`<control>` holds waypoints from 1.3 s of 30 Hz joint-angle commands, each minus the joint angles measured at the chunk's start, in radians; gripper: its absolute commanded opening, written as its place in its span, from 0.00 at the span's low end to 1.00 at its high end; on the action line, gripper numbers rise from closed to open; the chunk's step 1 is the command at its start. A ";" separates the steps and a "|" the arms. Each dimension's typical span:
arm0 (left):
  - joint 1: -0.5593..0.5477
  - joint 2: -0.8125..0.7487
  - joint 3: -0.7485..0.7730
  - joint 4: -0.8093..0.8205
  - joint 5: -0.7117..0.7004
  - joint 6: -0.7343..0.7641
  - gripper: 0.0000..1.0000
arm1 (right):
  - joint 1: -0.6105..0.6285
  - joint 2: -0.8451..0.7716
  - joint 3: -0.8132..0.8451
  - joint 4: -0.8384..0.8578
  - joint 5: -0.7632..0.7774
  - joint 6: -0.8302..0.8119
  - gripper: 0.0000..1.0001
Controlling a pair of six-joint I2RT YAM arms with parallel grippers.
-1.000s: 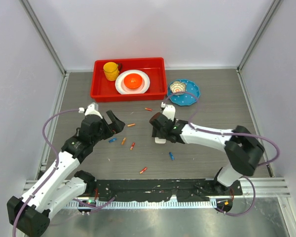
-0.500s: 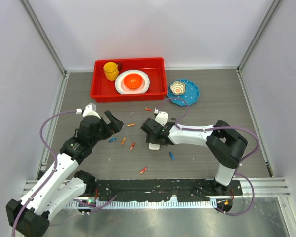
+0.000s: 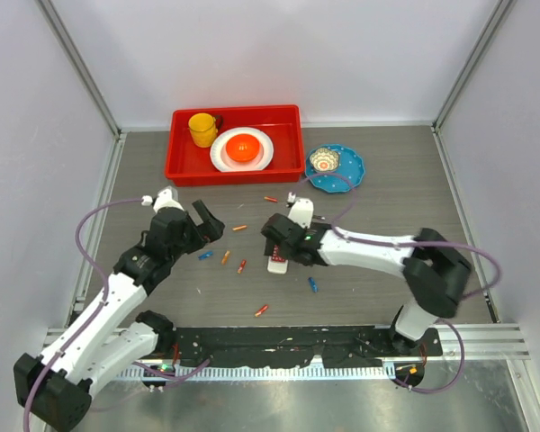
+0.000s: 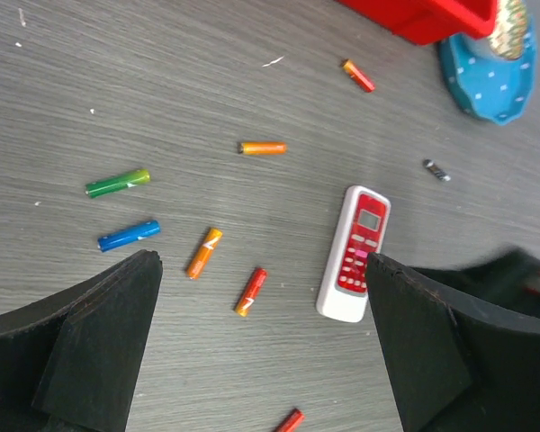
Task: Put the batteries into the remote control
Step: Place the remote control at the center of the board, then pick up the remote control from the center of the board.
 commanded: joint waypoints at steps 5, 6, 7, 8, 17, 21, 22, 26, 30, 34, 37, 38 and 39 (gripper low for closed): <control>-0.204 0.272 0.166 0.027 -0.091 0.098 1.00 | -0.063 -0.536 -0.190 -0.034 0.167 -0.152 0.89; -0.236 0.313 0.181 0.035 -0.101 0.099 1.00 | -0.067 -0.570 -0.210 -0.032 0.179 -0.184 0.89; -0.286 0.382 0.212 0.043 -0.107 0.107 1.00 | -0.070 -0.639 -0.251 -0.034 0.221 -0.191 0.89; -0.307 0.425 0.226 0.059 -0.107 0.111 1.00 | -0.071 -0.667 -0.273 -0.031 0.241 -0.194 0.89; -0.396 0.778 0.431 0.075 -0.012 0.197 1.00 | -0.077 -0.879 -0.449 0.072 0.144 -0.269 0.88; -0.405 0.853 0.502 0.052 -0.001 0.236 1.00 | -0.079 -0.867 -0.456 0.072 0.141 -0.272 0.88; -0.406 0.870 0.511 0.050 0.000 0.242 1.00 | -0.080 -0.861 -0.454 0.072 0.140 -0.272 0.89; -0.408 0.936 0.543 0.050 0.023 0.282 1.00 | -0.080 -0.841 -0.445 0.072 0.124 -0.270 0.88; -0.416 0.990 0.568 0.032 0.013 0.308 1.00 | -0.082 -0.845 -0.445 0.074 0.111 -0.267 0.88; -0.429 1.069 0.614 -0.028 -0.017 0.334 0.96 | -0.082 -0.867 -0.448 0.071 0.109 -0.267 0.88; -0.434 1.090 0.626 -0.029 -0.021 0.332 0.94 | -0.082 -0.874 -0.446 0.062 0.114 -0.263 0.88; -0.434 1.100 0.629 -0.031 -0.024 0.329 0.94 | -0.080 -0.879 -0.446 0.057 0.114 -0.263 0.88; -0.433 1.103 0.634 -0.032 -0.026 0.328 0.93 | -0.082 -0.880 -0.446 0.054 0.114 -0.263 0.88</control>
